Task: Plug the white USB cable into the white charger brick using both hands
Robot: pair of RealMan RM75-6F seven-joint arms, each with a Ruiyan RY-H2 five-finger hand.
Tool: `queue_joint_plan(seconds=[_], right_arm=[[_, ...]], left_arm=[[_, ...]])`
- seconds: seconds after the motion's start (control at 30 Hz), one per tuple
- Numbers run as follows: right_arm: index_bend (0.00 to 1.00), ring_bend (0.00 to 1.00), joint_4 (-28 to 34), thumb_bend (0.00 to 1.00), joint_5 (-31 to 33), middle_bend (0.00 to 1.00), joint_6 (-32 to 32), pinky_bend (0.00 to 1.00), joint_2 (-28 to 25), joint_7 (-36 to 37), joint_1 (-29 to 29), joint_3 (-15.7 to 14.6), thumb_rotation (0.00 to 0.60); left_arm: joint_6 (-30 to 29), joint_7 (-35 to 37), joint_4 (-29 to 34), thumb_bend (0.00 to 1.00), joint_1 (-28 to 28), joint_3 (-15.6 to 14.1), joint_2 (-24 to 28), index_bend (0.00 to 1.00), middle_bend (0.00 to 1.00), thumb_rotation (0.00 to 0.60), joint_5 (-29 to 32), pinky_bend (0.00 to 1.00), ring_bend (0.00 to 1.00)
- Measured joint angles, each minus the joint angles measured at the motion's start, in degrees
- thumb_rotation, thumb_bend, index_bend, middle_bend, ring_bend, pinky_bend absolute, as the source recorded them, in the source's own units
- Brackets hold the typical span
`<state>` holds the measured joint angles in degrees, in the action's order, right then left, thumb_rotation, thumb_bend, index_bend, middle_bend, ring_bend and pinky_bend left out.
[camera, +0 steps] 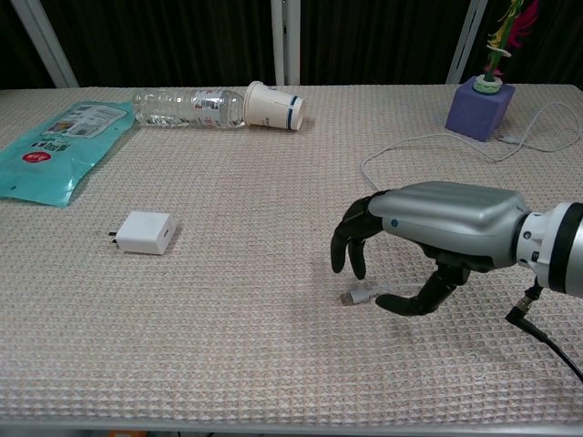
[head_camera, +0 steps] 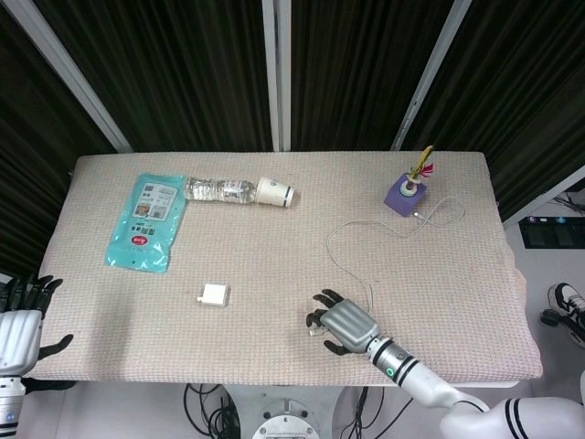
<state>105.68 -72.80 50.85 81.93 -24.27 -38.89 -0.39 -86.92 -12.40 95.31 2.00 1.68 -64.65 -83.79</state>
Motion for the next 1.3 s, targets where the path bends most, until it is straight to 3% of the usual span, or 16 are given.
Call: queue_joint_plan(seconds=[0.3, 0.53, 1.0, 1.3], right_arm=[[0.38, 0.10, -0.4, 0.33, 7.2, 0.39, 3.3, 0.09, 4.3, -14.6, -0.3, 0.1, 0.600], [0.39, 0.12, -1.9, 0.33, 12.3, 0.41, 5.2, 0.09, 8.8, -18.7, -0.9, 0.0, 0.600], [0.46, 0.17, -2.2, 0.29, 12.6, 0.47, 9.8, 0.08, 10.9, -20.8, -0.2, -0.5, 0.600], [0.47, 0.17, 1.4, 0.29, 13.9, 0.47, 14.3, 0.07, 11.1, -31.9, -0.4, -1.4, 0.600]], left_arm=[[0.1, 0.2, -0.2, 0.07, 0.1, 0.0, 0.1, 0.17, 0.13, 0.600, -0.2, 0.00, 0.00], [0.5, 0.7, -0.7, 0.07, 0.2, 0.0, -0.1, 0.17, 0.13, 0.600, 0.0, 0.00, 0.00], [1.0, 1.3, -1.4, 0.07, 0.4, 0.0, -0.2, 0.17, 0.13, 0.600, 0.2, 0.00, 0.00], [1.5, 1.5, -1.6, 0.07, 0.7, 0.0, -0.2, 0.17, 0.13, 0.600, 0.1, 0.00, 0.00]])
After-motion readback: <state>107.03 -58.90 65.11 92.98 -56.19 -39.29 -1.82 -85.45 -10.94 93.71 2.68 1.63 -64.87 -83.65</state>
